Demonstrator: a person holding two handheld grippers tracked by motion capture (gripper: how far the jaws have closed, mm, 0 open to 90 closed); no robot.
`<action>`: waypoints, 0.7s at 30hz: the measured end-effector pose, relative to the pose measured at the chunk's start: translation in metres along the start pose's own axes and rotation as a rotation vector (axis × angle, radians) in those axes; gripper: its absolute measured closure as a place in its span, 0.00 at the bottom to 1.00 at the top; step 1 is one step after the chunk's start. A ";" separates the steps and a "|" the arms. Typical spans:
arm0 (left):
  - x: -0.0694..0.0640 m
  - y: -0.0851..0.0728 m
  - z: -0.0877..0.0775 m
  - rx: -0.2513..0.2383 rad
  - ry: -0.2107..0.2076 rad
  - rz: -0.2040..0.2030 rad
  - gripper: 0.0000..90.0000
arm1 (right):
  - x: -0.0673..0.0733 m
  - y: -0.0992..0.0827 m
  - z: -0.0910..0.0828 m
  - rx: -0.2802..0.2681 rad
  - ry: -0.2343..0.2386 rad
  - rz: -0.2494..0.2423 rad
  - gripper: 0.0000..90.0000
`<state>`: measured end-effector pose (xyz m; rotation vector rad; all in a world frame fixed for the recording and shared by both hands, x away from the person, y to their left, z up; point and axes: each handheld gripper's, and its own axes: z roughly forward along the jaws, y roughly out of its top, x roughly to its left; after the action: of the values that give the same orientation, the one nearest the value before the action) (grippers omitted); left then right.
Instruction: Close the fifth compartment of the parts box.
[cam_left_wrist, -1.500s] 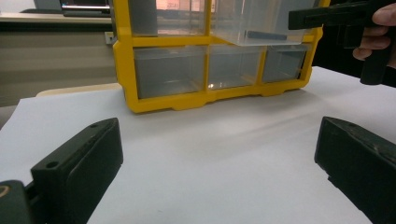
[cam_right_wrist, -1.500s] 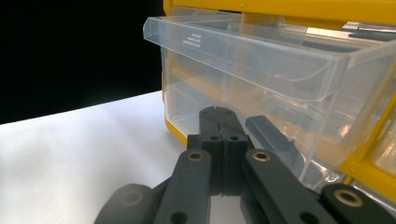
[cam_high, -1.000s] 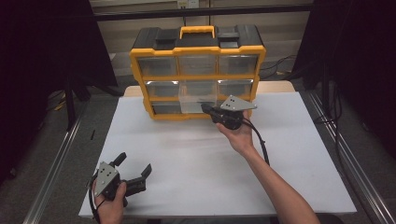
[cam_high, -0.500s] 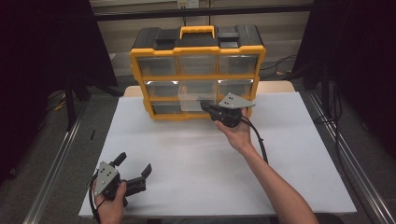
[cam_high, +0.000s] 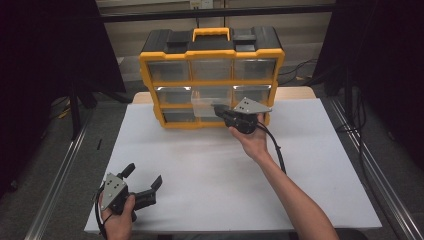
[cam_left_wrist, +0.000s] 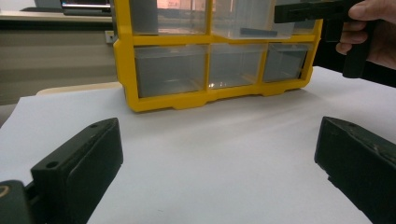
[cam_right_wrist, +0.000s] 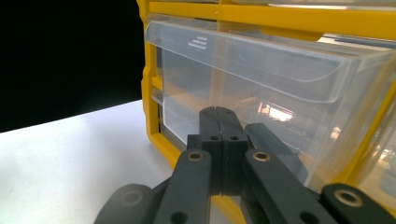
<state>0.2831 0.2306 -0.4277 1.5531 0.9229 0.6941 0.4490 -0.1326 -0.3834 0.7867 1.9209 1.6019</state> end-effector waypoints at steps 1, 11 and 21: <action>0.000 0.000 0.000 0.000 0.000 0.000 0.01 | 0.000 0.000 0.000 0.001 0.001 -0.001 1.00; 0.000 0.000 0.000 -0.006 0.001 -0.008 0.01 | -0.005 0.000 0.003 -0.004 -0.015 0.008 1.00; 0.001 0.000 -0.001 -0.003 0.004 -0.004 0.01 | -0.009 0.001 0.008 -0.004 -0.031 0.002 1.00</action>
<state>0.2831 0.2314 -0.4274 1.5479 0.9268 0.6956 0.4610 -0.1334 -0.3833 0.8069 1.8957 1.5853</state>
